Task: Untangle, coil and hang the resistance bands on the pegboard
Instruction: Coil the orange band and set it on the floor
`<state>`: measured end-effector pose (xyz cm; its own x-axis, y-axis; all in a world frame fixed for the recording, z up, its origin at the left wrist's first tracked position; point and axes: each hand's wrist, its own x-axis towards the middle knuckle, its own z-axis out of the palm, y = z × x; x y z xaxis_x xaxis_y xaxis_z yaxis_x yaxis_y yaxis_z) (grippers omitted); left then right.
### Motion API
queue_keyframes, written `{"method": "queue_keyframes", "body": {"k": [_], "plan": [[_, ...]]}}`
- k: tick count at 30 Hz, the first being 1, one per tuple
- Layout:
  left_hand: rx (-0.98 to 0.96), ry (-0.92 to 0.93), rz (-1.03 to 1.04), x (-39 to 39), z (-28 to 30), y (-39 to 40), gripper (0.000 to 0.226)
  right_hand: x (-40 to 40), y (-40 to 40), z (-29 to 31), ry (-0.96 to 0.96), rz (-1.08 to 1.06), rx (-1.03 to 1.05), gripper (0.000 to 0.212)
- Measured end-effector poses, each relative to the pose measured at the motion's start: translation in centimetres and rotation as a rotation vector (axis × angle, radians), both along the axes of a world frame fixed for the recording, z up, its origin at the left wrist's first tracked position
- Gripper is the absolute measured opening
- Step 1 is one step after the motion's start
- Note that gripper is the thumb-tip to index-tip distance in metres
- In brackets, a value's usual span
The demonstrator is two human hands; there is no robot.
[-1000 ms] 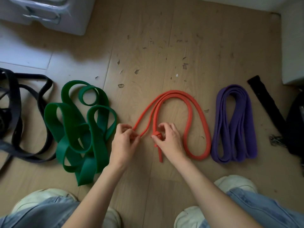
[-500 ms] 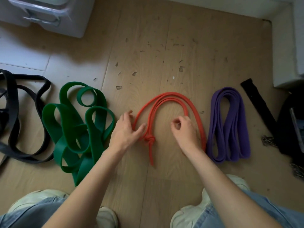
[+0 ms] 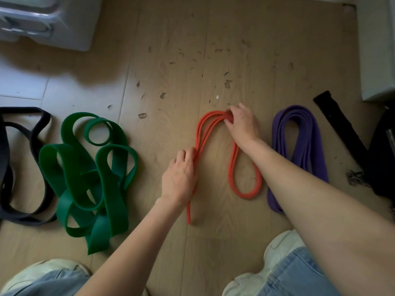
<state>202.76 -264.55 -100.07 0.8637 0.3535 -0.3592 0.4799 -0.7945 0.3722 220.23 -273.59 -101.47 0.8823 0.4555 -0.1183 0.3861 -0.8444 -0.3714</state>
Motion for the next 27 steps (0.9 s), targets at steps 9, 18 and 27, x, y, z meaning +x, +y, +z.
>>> {"method": "queue_keyframes", "body": {"k": [9,18,27], "plan": [[0.040,0.104,0.052,-0.5,0.6,-0.6,0.053,0.8,0.3,0.9,0.154,0.284,-0.151,0.057],[-0.001,0.108,0.102,-0.9,0.6,-0.2,0.045,0.7,2.3,0.8,0.105,0.237,-0.159,0.030],[-0.098,0.018,0.252,-0.8,0.4,-0.6,0.041,-6.5,-3.6,1.5,0.245,-0.221,-0.272,0.108]]}}
